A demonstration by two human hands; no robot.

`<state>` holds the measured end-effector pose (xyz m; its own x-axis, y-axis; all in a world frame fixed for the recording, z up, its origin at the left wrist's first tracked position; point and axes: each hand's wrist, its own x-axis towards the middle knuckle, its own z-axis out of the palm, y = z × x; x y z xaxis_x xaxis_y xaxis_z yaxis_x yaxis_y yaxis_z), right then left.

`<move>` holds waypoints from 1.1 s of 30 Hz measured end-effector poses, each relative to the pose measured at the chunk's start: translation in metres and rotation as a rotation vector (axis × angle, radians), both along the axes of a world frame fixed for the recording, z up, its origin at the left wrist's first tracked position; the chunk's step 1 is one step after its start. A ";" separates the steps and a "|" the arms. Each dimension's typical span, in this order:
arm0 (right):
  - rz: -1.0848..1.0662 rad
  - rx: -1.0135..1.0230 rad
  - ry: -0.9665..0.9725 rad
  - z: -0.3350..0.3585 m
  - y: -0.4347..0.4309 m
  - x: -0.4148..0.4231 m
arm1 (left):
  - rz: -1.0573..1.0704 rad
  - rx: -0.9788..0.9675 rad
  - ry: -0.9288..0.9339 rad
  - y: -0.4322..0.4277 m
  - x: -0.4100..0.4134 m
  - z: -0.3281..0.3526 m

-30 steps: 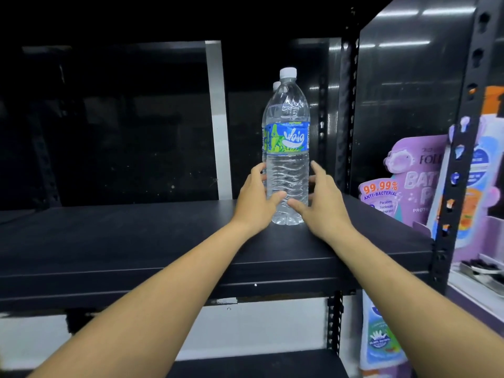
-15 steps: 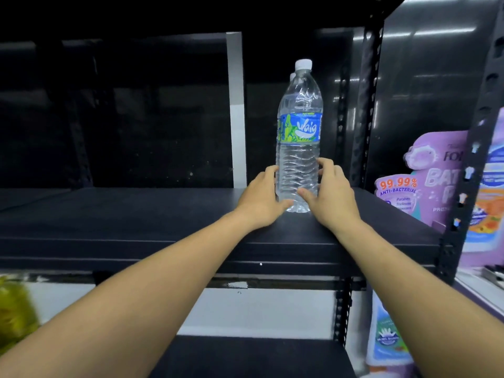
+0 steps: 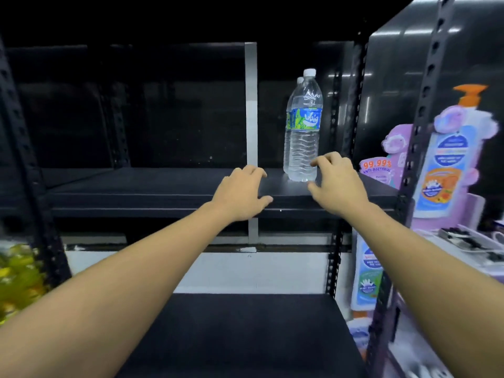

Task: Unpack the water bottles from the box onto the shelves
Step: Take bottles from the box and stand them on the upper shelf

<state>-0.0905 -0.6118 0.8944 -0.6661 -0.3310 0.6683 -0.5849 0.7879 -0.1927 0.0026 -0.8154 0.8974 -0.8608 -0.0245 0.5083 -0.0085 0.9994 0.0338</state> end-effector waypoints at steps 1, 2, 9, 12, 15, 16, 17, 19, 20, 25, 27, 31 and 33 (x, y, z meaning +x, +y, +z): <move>-0.013 0.012 -0.006 -0.005 0.003 0.016 | -0.012 -0.009 0.014 0.003 0.016 -0.006; -0.026 0.028 -0.016 -0.012 0.006 0.032 | -0.025 -0.010 0.024 0.005 0.031 -0.014; -0.102 0.269 -0.124 -0.075 0.034 0.136 | -0.108 0.028 -0.095 0.026 0.117 -0.086; -0.119 0.309 -0.194 -0.102 0.053 0.170 | -0.145 0.057 -0.176 0.043 0.136 -0.116; -0.155 0.364 -0.267 -0.130 0.073 0.192 | -0.185 0.073 -0.252 0.065 0.144 -0.143; -0.164 0.382 -0.290 -0.140 0.080 0.197 | -0.196 0.083 -0.270 0.072 0.144 -0.151; -0.173 0.404 -0.314 -0.150 0.088 0.199 | -0.206 0.090 -0.291 0.080 0.143 -0.160; -0.188 0.448 -0.373 -0.172 0.104 0.201 | -0.223 0.098 -0.350 0.097 0.138 -0.180; -0.188 0.468 -0.411 -0.183 0.113 0.200 | -0.232 0.098 -0.378 0.106 0.134 -0.191; -0.172 0.551 -0.614 -0.251 0.168 0.186 | -0.260 0.091 -0.561 0.153 0.111 -0.259; -0.150 0.589 -0.706 -0.283 0.194 0.174 | -0.241 0.107 -0.634 0.174 0.102 -0.294; -0.092 0.632 -0.910 -0.352 0.249 0.145 | -0.151 0.219 -0.760 0.218 0.090 -0.376; -0.053 0.658 -1.002 -0.390 0.277 0.131 | -0.074 0.285 -0.834 0.240 0.090 -0.421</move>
